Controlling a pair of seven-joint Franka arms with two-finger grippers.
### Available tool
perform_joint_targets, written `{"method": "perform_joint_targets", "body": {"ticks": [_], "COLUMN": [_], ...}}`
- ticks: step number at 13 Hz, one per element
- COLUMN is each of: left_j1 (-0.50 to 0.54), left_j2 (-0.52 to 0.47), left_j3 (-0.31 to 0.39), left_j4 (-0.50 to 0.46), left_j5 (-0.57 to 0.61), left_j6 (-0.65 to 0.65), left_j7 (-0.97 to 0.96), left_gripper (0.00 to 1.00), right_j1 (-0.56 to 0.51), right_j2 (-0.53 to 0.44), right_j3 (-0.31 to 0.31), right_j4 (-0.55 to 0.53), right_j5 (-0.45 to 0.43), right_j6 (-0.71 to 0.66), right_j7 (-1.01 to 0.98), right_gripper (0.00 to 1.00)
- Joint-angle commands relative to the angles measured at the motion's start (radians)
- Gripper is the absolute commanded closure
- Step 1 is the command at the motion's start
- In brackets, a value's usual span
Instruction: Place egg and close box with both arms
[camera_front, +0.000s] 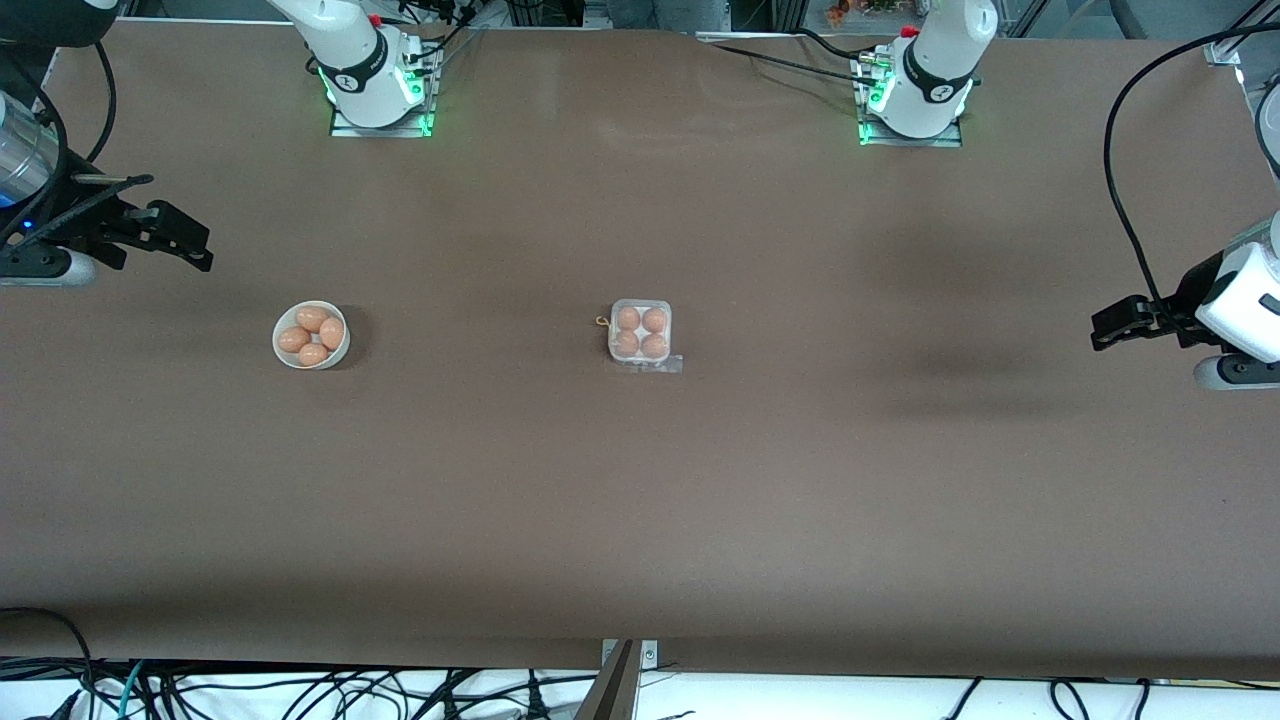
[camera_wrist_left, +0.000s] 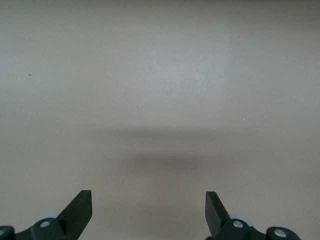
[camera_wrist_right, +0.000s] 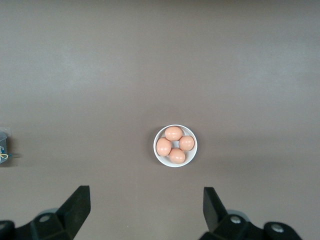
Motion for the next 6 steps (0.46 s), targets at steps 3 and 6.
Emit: {"method": "perform_joint_targets", "body": {"ticks": [3, 6], "left_j1": [0.010, 0.011], "left_j2": [-0.026, -0.023], "left_j3": [-0.001, 0.002], "left_j4": [-0.017, -0.006], "left_j5": [-0.004, -0.004], "left_j6": [-0.002, -0.059], "left_j7": [0.013, 0.016], "left_gripper": [0.00, 0.00], "right_j1": [-0.017, -0.017], "right_j2": [-0.013, -0.013], "right_j3": [0.015, 0.015], "right_j4": [-0.010, -0.010], "right_j5": [-0.012, -0.010], "right_j6": [0.003, 0.001], "right_j7": [-0.010, -0.010], "right_gripper": [0.00, 0.00]}}
